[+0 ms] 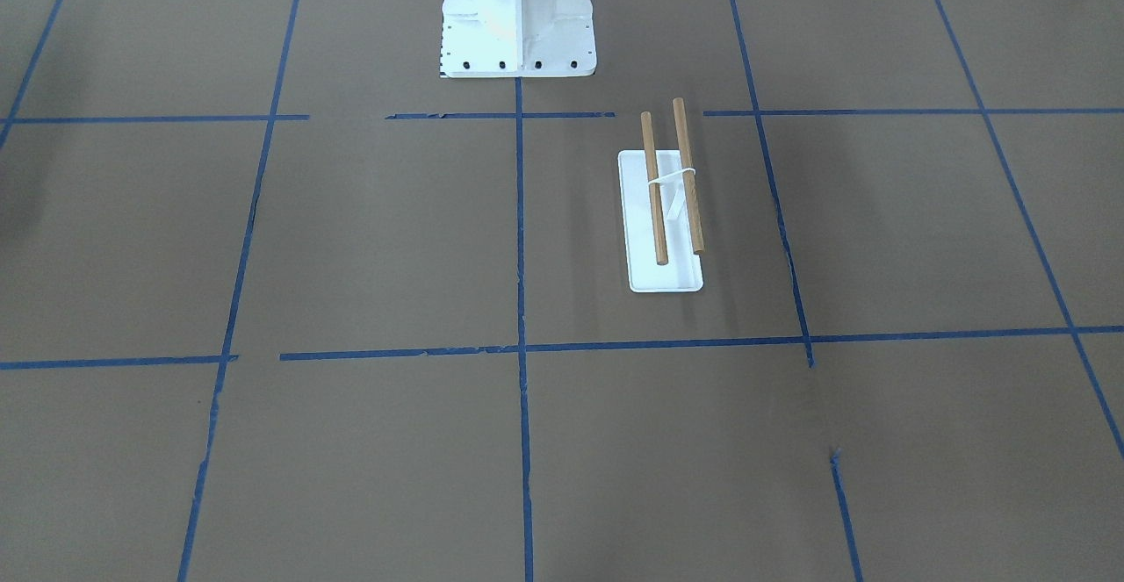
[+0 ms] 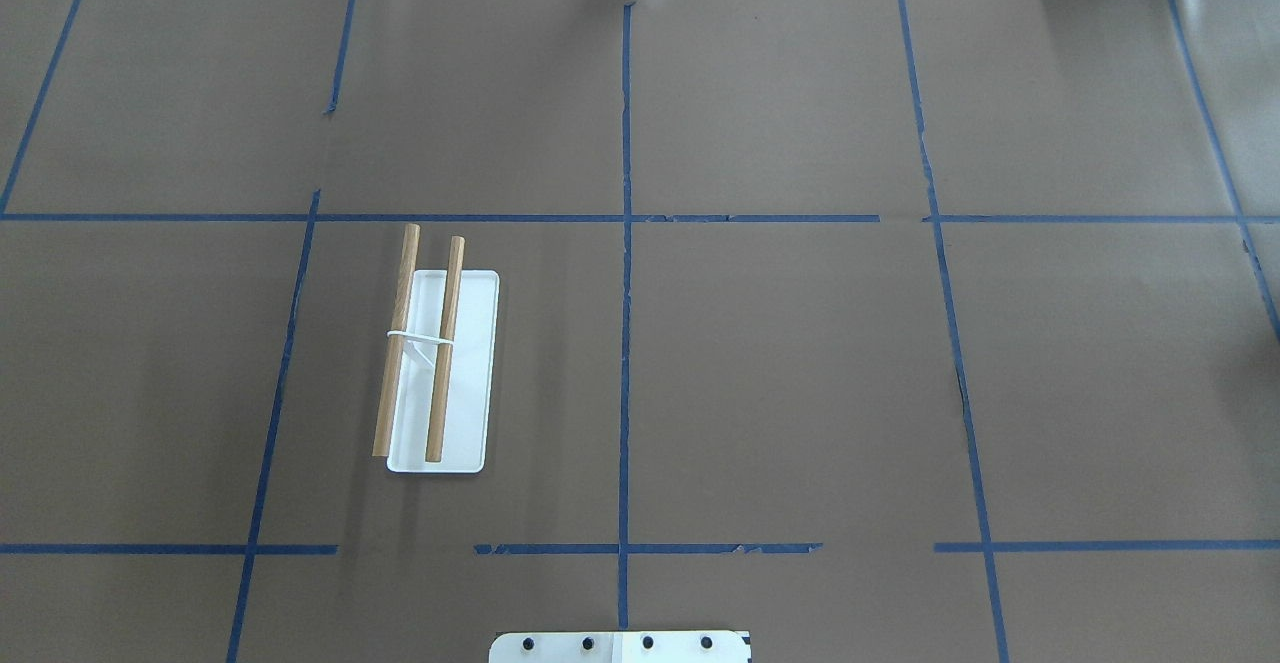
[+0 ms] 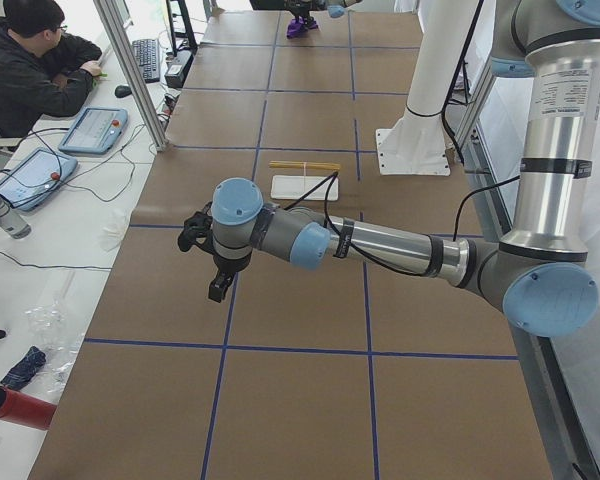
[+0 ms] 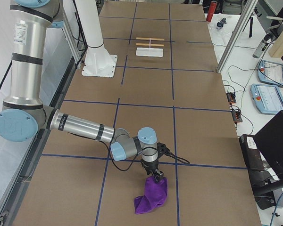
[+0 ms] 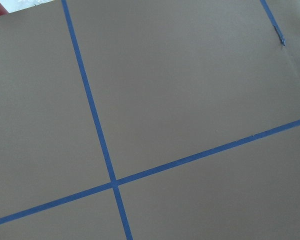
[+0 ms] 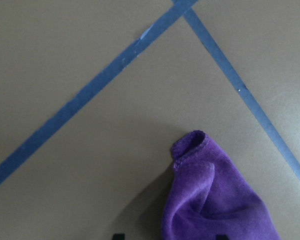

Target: Hang towel on rack

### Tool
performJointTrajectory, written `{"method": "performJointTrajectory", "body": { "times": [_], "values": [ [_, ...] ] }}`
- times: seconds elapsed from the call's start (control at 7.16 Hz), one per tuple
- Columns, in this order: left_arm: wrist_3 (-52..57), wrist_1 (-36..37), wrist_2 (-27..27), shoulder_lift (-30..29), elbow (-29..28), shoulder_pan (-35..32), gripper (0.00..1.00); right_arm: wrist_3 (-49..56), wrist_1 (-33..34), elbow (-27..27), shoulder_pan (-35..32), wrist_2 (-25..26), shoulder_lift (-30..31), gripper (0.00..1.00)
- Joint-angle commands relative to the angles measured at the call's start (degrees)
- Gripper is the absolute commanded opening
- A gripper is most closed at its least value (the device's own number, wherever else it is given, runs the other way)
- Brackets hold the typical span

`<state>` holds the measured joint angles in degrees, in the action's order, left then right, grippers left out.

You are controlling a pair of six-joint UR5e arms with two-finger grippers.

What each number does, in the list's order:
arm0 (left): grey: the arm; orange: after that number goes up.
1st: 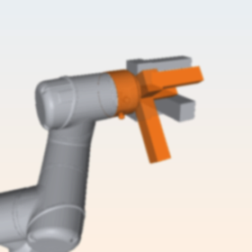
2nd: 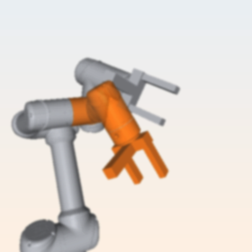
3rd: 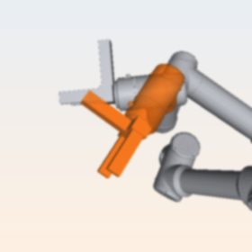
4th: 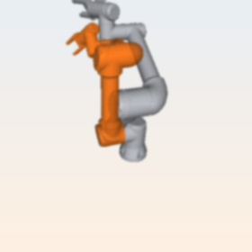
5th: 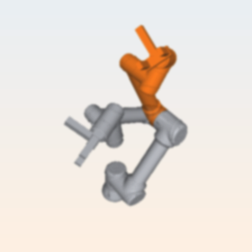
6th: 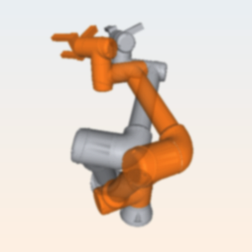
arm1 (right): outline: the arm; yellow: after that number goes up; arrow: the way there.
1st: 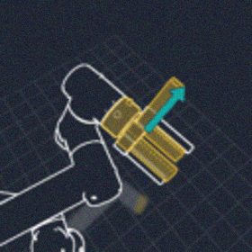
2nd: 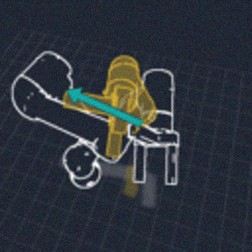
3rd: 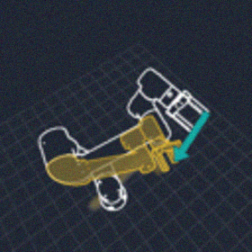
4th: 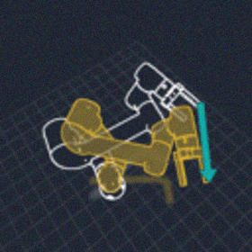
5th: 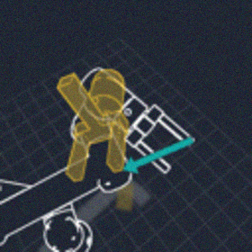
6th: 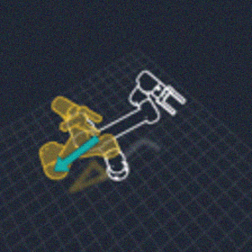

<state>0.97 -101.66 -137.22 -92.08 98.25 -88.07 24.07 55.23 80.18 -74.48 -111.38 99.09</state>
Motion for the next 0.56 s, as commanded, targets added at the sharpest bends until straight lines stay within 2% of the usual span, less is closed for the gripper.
{"method": "performJointTrajectory", "body": {
  "times": [0.0,0.28,0.42],
  "values": [
    [0.0,0.1,-0.1,0.0,0.0,0.0,1.00,2.7,0.2,-0.5,0.0,2.3,0.2,0.42],
    [0.0,0.0,-0.1,0.0,0.0,0.0,1.00,4.7,0.3,-0.7,0.0,3.5,-0.3,0.00],
    [0.0,0.0,-0.1,0.0,0.0,0.0,1.00,6.6,0.3,-0.6,0.1,3.4,-1.1,0.00]
  ]
}}
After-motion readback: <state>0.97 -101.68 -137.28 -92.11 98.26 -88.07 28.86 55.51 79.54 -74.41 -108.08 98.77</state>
